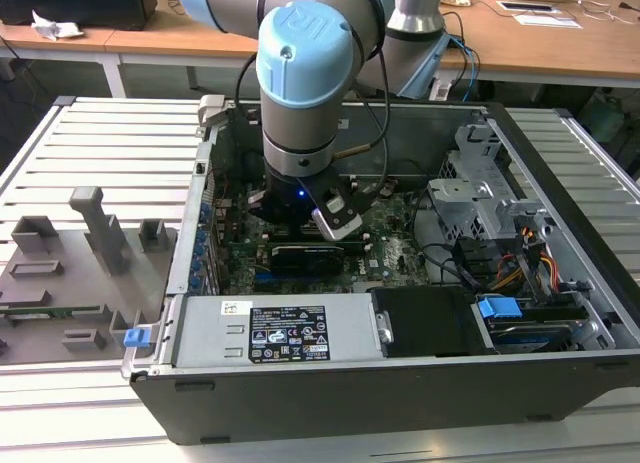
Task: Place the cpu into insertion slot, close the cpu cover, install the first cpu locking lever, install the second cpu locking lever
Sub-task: 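Install the second cpu locking lever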
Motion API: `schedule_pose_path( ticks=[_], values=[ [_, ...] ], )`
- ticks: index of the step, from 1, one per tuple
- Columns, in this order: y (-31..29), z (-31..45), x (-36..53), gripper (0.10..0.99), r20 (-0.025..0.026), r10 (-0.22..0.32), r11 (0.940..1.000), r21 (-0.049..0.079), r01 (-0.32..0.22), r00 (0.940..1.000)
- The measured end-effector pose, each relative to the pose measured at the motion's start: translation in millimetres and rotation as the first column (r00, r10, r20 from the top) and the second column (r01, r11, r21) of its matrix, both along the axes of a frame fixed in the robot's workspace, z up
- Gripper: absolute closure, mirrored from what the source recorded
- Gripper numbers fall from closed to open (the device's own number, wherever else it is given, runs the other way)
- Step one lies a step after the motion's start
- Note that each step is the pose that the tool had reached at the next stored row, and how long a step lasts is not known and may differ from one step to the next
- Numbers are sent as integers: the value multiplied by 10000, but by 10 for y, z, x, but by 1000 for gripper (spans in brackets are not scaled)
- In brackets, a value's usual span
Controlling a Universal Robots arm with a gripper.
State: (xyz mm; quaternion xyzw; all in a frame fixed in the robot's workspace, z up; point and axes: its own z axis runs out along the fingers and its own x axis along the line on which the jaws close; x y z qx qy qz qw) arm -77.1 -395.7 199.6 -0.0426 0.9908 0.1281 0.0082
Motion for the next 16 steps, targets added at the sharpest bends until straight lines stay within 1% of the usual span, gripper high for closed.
schedule_pose_path(
  ticks=[2, 4, 5, 6, 10, 16],
  values=[
    [0, -10, -5, 980, 0, 2, 9998, 187, -2, 10000],
    [0, -17, -10, 980, 0, 4, 9996, 289, -4, 10000],
    [1, -34, -11, 980, 4, 2, 9994, 338, -3, 10000],
    [0, -47, -13, 980, 0, 3, 9994, 342, -3, 10000],
    [0, -41, -14, 980, 1, 4, 9994, 344, -4, 10000],
    [1, 100, -15, 980, -1, 4, 9994, 343, -4, 10000]
  ],
)
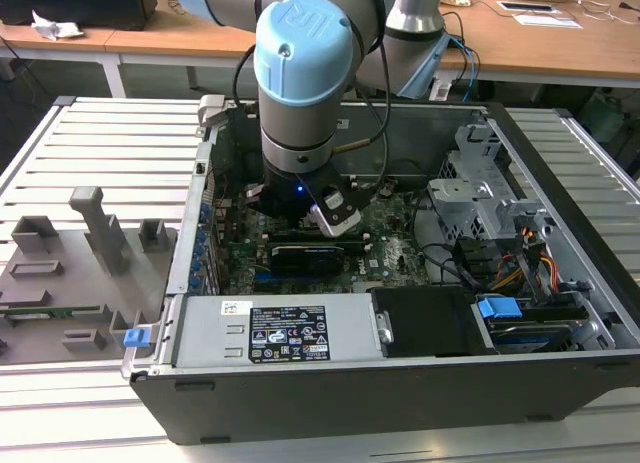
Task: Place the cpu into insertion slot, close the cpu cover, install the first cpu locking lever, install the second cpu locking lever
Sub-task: 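Install the second cpu locking lever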
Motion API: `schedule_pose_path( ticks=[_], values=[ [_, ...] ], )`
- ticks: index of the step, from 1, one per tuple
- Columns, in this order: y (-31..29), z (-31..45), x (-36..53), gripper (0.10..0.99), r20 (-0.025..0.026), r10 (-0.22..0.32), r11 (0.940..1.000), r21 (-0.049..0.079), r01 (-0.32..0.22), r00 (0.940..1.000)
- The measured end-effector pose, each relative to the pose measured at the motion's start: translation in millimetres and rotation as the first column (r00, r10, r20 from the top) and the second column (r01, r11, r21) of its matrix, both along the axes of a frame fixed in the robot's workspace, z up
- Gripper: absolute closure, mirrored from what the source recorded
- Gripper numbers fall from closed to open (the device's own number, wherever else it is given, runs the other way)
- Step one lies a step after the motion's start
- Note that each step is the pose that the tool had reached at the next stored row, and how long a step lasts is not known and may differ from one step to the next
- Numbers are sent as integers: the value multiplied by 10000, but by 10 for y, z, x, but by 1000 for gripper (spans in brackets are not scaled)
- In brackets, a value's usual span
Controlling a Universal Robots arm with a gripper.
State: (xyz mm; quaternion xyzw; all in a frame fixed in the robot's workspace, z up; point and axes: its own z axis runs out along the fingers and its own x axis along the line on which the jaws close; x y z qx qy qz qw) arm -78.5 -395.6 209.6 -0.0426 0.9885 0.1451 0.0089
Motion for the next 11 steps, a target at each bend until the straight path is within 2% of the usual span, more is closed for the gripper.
schedule_pose_path(
  ticks=[3, 7, 11],
  values=[
    [0, 83, 0, 980, 1, -1, 10000, 1, 1, 10000],
    [0, 151, 0, 980, 1, -1, 10000, 0, 1, 10000],
    [0, 164, 0, 980, 1, -1, 10000, 1, 1, 10000]
  ],
)
